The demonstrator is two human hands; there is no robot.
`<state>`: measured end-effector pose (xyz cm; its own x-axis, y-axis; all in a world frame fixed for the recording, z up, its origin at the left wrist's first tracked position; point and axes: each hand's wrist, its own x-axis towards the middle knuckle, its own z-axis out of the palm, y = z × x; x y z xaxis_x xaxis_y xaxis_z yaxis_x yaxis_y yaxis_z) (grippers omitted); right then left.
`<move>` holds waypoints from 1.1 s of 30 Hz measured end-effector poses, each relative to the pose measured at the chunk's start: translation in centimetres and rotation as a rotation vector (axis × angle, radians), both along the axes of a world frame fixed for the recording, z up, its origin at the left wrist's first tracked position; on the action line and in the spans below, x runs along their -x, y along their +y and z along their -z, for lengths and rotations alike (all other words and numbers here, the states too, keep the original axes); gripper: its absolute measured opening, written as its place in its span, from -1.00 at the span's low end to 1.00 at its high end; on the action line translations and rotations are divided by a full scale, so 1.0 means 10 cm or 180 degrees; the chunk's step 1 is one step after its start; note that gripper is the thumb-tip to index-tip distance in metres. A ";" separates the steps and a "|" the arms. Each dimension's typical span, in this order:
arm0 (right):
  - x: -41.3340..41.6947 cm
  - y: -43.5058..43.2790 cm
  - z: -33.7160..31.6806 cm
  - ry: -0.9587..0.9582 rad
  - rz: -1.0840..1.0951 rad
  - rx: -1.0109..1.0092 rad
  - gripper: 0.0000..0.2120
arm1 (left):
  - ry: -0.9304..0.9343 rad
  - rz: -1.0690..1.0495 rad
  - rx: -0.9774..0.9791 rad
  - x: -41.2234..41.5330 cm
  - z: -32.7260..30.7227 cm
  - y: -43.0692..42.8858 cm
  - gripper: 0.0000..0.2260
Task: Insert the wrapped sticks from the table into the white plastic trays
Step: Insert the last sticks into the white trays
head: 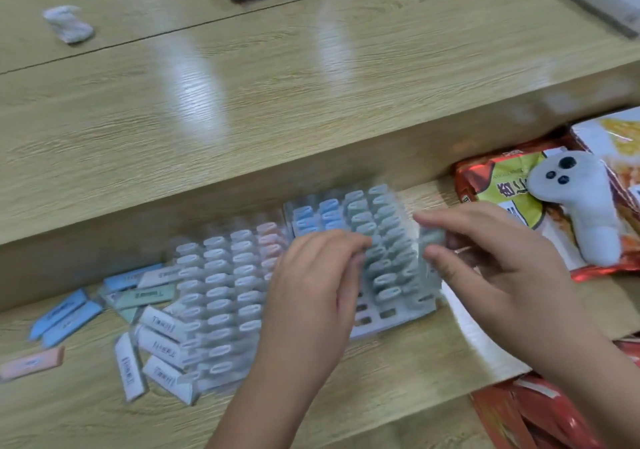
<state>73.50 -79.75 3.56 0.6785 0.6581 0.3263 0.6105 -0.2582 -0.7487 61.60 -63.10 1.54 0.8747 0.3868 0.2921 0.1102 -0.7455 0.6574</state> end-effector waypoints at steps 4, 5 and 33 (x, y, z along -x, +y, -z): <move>0.17 -0.13 0.10 0.0259 0.0244 -0.0288 -0.75 | 0.0227 0.0062 -0.0694 0.09 0.20 -0.02 -0.83; 0.23 -0.13 0.12 0.0191 0.0253 -0.0317 -0.78 | 0.0243 0.0068 -0.0645 0.10 0.22 -0.02 -0.83; 0.43 -0.02 0.22 -0.0784 0.0002 0.0675 -0.76 | 0.0013 -0.0054 0.0153 0.12 0.05 0.09 -0.80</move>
<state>69.21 -79.93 1.35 0.5965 0.7287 0.3364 0.7665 -0.3931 -0.5079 60.42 -62.21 1.01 0.8691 0.4150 0.2692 0.1252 -0.7110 0.6919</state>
